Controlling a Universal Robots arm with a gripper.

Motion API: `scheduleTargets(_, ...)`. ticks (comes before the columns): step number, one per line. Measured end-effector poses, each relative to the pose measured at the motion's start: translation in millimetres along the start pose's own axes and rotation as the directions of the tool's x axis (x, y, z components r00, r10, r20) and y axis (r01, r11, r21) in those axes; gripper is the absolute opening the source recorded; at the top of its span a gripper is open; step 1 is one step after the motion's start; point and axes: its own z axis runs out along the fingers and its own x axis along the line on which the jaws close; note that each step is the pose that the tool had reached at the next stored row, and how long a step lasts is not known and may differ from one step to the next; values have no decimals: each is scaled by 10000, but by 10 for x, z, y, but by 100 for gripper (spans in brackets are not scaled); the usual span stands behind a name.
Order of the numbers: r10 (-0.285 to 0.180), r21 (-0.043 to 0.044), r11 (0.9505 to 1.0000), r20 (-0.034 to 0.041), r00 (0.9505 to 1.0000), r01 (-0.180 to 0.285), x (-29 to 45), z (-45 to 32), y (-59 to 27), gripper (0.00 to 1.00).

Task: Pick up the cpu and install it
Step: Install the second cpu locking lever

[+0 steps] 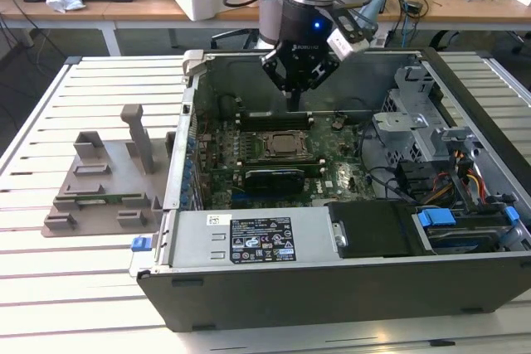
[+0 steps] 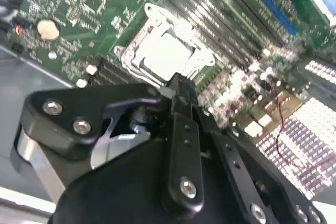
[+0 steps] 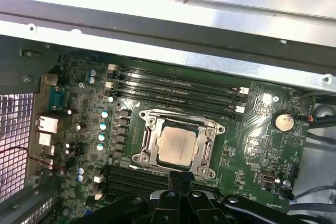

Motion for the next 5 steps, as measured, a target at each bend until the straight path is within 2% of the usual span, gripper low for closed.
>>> scheduleTargets(5, 0, 2, 10000, -2, 10000, 0, 0, -2, 0, 11)
